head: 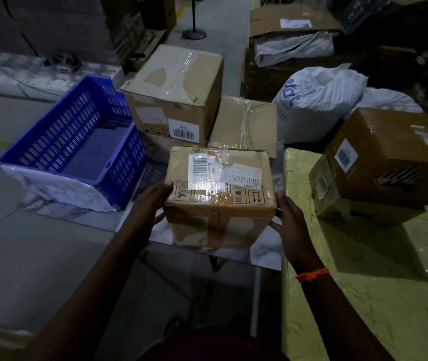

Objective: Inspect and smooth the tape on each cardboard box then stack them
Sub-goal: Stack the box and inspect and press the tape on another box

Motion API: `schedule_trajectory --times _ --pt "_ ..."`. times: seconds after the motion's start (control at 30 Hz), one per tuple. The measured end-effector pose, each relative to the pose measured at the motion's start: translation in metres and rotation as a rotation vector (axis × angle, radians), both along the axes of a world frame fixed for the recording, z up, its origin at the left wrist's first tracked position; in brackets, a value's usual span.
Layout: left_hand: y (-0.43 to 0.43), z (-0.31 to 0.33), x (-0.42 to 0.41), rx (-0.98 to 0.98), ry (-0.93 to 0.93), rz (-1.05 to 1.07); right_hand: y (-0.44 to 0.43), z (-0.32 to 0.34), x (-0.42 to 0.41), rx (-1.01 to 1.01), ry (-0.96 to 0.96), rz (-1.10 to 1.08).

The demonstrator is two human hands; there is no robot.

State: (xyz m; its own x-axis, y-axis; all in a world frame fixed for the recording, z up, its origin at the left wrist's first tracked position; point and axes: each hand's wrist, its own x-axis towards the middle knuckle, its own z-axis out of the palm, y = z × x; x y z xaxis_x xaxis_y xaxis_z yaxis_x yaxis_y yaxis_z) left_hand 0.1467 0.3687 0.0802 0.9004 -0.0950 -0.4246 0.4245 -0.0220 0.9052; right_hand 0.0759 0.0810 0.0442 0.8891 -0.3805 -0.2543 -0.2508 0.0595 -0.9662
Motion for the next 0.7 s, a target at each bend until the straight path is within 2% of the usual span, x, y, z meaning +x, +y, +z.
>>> schedule_trajectory --times 0.1,0.23,0.33,0.57,0.7 --pt "-0.002 0.011 0.018 0.039 -0.036 -0.030 -0.006 0.016 0.018 -0.026 -0.001 0.084" --pt "-0.016 0.019 0.029 -0.067 0.013 -0.082 -0.003 0.021 0.037 -0.069 0.019 0.165" --pt "-0.019 0.020 0.023 -0.076 0.001 -0.070 0.002 0.017 0.031 -0.058 -0.009 0.168" --pt "0.003 -0.006 0.000 -0.050 -0.132 0.015 0.002 0.008 0.002 -0.030 -0.092 0.214" --pt "0.020 -0.028 -0.022 -0.099 -0.246 -0.009 0.007 -0.013 -0.017 -0.062 -0.113 0.220"
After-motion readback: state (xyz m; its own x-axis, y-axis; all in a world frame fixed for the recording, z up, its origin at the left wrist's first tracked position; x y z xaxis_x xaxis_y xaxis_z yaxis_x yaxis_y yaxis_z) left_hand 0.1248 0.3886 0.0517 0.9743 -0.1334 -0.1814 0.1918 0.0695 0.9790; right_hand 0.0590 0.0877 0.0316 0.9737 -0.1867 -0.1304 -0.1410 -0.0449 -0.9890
